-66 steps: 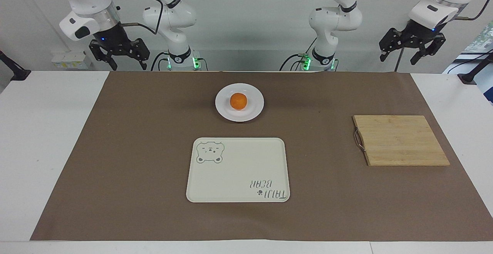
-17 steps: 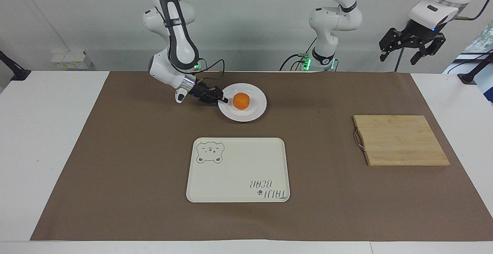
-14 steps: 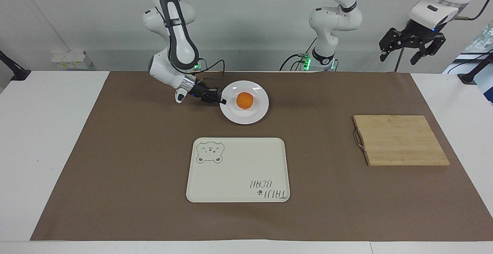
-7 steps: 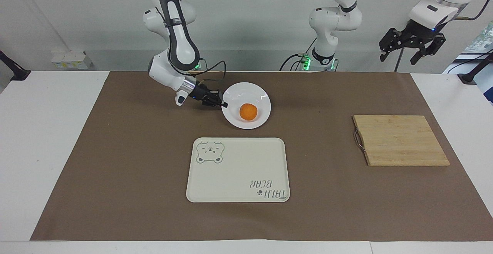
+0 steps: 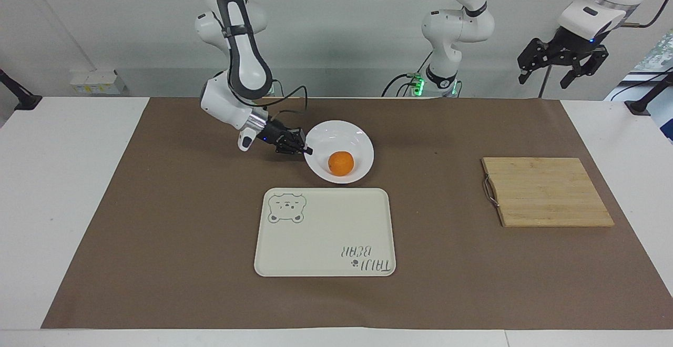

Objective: Place orange and plate with both arms
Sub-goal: 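Slide the plate with the right gripper farther from the robot onto the tray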

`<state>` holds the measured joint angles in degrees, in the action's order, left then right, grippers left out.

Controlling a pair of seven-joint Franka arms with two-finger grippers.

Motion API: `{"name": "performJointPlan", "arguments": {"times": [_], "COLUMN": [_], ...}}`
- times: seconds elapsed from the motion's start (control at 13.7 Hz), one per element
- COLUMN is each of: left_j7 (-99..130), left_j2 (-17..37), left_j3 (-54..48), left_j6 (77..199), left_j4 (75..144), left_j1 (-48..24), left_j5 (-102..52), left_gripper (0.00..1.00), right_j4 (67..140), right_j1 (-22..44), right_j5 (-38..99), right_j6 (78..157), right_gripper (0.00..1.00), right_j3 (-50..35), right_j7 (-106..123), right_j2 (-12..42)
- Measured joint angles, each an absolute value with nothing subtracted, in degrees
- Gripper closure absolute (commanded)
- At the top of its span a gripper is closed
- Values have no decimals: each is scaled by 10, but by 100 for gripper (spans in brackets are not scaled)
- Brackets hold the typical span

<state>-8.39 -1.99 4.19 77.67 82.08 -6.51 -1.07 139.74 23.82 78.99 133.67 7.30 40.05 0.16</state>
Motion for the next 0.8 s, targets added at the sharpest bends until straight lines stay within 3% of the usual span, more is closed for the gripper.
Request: {"name": "performJointPlan", "arguments": {"times": [0.44, 0.8], "left_j7": [-84, -84], "left_j2": [-20, -20], "left_j3": [42, 42], "left_j6": [777, 777], "left_j4": [821, 821], "left_j1": [-65, -65], "left_j5": [-11, -11], "left_gripper": [0, 0], "right_j4": [1323, 1199], "right_j1": [188, 169], "right_j5": [796, 796], "right_j6": [1295, 1292], "right_gripper": [100, 100], "right_j3": [77, 79], "right_j7": [401, 343], "right_j2": [7, 86]}}
